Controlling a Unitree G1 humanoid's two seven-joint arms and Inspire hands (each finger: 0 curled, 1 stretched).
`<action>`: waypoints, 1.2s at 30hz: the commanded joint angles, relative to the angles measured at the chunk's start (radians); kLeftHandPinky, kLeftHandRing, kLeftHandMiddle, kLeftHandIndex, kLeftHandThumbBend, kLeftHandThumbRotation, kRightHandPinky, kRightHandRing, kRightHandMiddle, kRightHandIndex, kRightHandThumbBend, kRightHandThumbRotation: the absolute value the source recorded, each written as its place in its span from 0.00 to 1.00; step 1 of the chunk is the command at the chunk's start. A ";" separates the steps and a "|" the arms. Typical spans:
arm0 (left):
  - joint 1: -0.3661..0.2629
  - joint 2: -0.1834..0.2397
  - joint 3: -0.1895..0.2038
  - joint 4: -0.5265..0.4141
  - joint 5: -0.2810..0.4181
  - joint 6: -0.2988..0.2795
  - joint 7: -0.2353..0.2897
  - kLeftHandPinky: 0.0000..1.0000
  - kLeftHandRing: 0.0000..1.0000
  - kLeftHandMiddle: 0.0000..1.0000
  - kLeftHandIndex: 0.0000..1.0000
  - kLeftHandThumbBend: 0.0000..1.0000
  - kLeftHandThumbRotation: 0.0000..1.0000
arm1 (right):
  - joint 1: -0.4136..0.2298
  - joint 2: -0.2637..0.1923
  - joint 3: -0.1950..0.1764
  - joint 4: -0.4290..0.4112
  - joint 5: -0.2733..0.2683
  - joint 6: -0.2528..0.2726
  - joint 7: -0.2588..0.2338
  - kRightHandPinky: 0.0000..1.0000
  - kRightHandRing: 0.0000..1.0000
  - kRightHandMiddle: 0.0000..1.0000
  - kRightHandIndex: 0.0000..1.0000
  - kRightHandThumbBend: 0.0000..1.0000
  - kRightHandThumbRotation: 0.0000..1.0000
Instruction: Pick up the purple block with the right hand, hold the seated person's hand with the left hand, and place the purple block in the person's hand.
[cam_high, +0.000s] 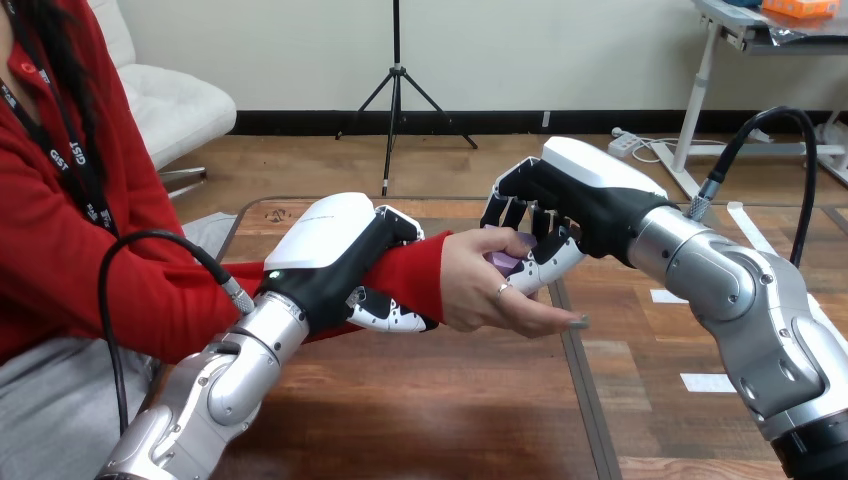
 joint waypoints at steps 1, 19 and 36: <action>-0.299 0.037 0.140 -0.050 -0.048 -0.056 0.137 0.23 0.28 0.34 0.34 0.63 0.00 | -0.038 -0.049 -0.063 -0.104 0.030 0.003 0.013 0.23 0.30 0.39 0.46 0.72 0.00; -0.273 0.037 0.126 -0.055 -0.033 -0.068 0.142 0.25 0.30 0.35 0.35 0.69 0.00 | -0.036 -0.046 -0.079 -0.098 0.049 0.015 0.014 0.29 0.36 0.44 0.46 0.72 0.00; -0.238 0.063 0.102 -0.088 -0.018 -0.048 0.079 0.34 0.40 0.46 0.47 0.77 0.16 | -0.044 -0.053 -0.086 -0.097 0.083 0.052 0.034 0.45 0.52 0.55 0.54 0.71 0.11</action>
